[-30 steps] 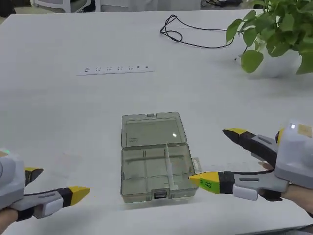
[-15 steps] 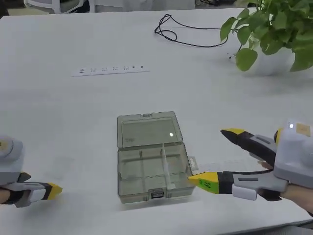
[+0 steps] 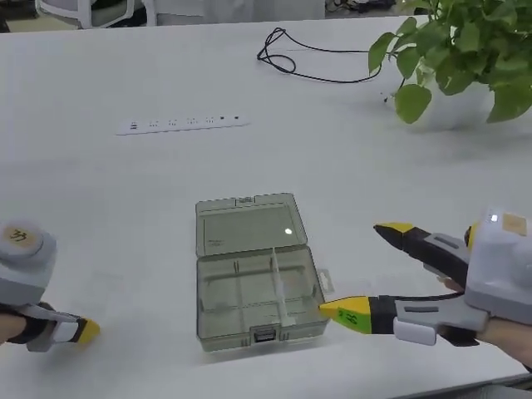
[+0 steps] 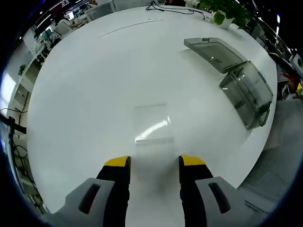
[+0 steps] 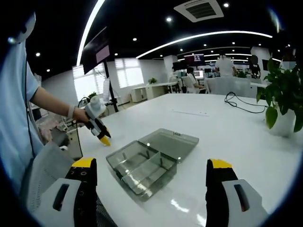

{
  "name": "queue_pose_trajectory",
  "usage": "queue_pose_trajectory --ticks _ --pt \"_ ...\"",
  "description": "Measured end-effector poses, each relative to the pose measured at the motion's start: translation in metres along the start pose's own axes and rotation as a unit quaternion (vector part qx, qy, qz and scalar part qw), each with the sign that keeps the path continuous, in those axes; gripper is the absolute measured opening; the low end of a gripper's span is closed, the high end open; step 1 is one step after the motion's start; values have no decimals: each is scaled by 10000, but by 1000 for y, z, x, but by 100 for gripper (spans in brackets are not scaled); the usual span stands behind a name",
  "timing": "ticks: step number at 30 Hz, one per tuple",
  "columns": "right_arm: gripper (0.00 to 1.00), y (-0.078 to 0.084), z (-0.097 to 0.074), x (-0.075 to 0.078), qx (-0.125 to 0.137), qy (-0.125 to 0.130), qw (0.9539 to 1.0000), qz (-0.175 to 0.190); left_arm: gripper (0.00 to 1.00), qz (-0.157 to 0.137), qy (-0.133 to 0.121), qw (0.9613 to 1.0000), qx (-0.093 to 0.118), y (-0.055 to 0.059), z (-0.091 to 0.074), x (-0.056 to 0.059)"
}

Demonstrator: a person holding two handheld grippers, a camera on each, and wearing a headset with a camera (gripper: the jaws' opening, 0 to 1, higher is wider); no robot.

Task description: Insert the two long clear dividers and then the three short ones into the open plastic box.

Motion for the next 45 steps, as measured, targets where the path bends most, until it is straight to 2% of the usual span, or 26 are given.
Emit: queue_pose_trajectory --ticks 3,11,14,32,40,42,45 --pt "95 0 1 -1 -8 -25 10000 15 35 29 9 9999 -110 -3 0 1" --pt "94 2 3 -1 -30 -120 9999 3 32 58 -3 9994 -349 -7 1 3" --pt "93 2 3 -2 -49 -153 9999 17 32 30 -8 9993 -367 -7 1 3" --pt "91 6 7 -5 -89 -216 9997 115 30 -93 46 9998 -157 -6 -1 2" --pt "91 7 10 -9 -137 -268 9994 166 30 -377 129 9992 90 -2 -5 0" --pt "90 7 11 -10 -144 -281 9993 192 30 -547 198 9981 223 -2 -8 0" --pt "90 6 12 -11 -150 -294 9993 196 30 -649 258 9967 412 -3 -14 1"
Point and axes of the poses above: the centre of the closed fingertips' face, and the gripper's own axes: z roughly forward along the fingers, x roughly to its right, y roughly out of its underside, the point moved 9 cm from there along -z, roughly backward along the fingers
